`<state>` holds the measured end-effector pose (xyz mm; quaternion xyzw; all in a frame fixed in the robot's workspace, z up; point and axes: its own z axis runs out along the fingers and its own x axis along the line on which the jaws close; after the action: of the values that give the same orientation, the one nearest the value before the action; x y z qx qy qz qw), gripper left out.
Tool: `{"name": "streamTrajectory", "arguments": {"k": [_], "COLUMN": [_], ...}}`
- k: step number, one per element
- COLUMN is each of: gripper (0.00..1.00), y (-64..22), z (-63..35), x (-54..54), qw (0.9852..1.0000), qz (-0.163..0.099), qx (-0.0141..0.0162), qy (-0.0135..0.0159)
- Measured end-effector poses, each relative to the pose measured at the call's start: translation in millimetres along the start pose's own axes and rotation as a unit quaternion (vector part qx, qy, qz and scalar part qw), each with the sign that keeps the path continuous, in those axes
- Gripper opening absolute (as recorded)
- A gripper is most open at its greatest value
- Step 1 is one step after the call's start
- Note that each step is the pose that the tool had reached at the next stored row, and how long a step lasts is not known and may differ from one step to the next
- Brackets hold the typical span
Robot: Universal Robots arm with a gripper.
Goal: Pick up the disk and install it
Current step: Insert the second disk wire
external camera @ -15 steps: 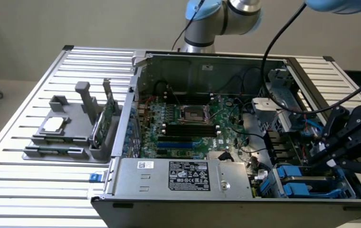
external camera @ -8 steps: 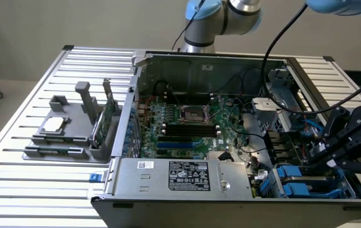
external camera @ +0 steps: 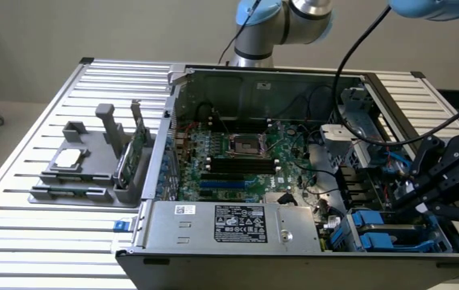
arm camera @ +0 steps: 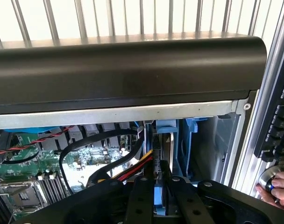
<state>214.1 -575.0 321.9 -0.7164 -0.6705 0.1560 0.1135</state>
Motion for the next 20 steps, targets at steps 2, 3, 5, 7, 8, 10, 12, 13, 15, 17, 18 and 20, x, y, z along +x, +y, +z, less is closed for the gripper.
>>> {"name": "streamTrajectory", "arguments": {"k": [2, 3, 5, 7, 8, 10, 12, 13, 15, 17, 18, 20], "gripper": [0.17, 0.17, 0.17, 0.17, 0.17, 0.17, 0.17, 0.17, 0.17, 0.17, 0.17, 0.17], "y": [0.5, 0.5, 0.6, 0.9, 1.2, 1.7, 2.7, 3.4, 6.3, 9.1, 10.0, 11.0], "z": [0.2, 0.1, 0.1, 0.5, 0.9, 1.9, 2.7, 2.7, 2.1, 1.3, 1.2, 2.2], "x": [0.0, 0.0, 0.0, 0.0, 0.1, 0.1, 0.1, 0.1, 0.2, 0.3, 0.3, 0.3], "qw": [1.0000, 1.0000, 1.0000, 1.0000, 1.0000, 1.0000, 1.0000, 1.0000, 0.9999, 0.9999, 0.9998, 0.9998], "qz": [0.000, 0.000, 0.000, 0.000, 0.000, 0.000, 0.000, 0.000, -0.001, -0.001, -0.001, -0.001], "qx": [0.0003, 0.0004, 0.0004, 0.0007, 0.0011, 0.0022, 0.0041, 0.0058, 0.0111, 0.0158, 0.0175, 0.0192], "qy": [0.0002, 0.0002, -0.0001, -0.0003, -0.0002, -0.0002, -0.0004, -0.0004, -0.0005, -0.0009, -0.0012, -0.0015]}}
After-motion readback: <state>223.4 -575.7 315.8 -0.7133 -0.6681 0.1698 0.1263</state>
